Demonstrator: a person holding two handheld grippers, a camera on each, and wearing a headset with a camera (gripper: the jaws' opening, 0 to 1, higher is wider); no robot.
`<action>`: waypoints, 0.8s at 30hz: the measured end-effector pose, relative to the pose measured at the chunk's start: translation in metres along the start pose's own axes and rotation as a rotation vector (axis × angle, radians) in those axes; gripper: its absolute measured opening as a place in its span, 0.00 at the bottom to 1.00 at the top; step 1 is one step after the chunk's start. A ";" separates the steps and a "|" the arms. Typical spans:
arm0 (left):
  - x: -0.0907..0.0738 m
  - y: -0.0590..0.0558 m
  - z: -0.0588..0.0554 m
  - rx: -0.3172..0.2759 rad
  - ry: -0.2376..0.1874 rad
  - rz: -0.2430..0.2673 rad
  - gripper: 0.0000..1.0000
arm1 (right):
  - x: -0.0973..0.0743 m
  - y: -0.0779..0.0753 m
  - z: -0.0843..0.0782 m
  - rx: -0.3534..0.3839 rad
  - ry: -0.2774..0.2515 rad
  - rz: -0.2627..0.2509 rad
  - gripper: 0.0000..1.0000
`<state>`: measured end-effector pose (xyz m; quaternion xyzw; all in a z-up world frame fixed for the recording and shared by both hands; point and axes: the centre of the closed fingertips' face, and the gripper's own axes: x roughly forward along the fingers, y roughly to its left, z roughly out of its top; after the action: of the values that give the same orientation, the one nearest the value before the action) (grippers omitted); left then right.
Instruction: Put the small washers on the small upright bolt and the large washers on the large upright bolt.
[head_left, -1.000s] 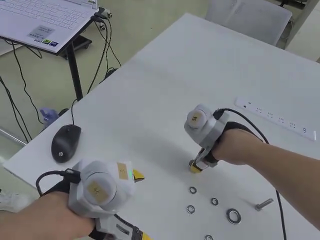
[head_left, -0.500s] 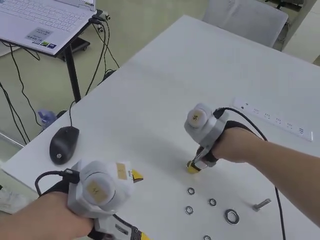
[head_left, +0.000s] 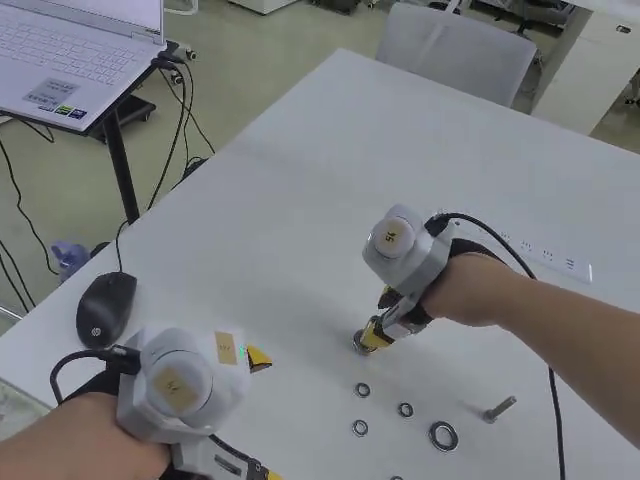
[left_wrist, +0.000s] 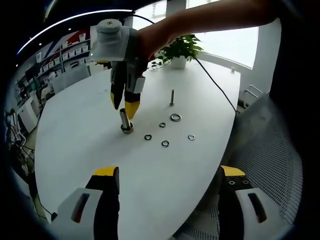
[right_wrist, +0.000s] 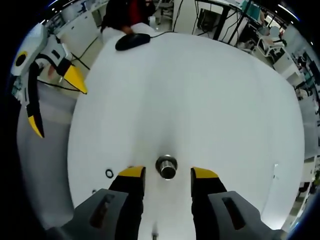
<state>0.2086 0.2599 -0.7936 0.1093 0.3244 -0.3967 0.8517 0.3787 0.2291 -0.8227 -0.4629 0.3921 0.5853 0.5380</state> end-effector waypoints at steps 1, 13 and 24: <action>-0.002 0.001 0.001 -0.003 -0.003 0.001 0.81 | -0.002 0.000 0.000 0.003 0.000 -0.001 0.37; -0.006 -0.004 0.009 0.003 -0.016 0.002 0.81 | -0.028 0.004 -0.012 0.018 -0.034 -0.023 0.34; -0.009 -0.002 0.005 -0.007 -0.012 0.005 0.82 | -0.044 0.015 -0.044 0.065 -0.024 -0.035 0.34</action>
<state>0.2049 0.2622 -0.7839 0.1046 0.3203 -0.3942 0.8550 0.3686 0.1736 -0.7924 -0.4449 0.3963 0.5681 0.5677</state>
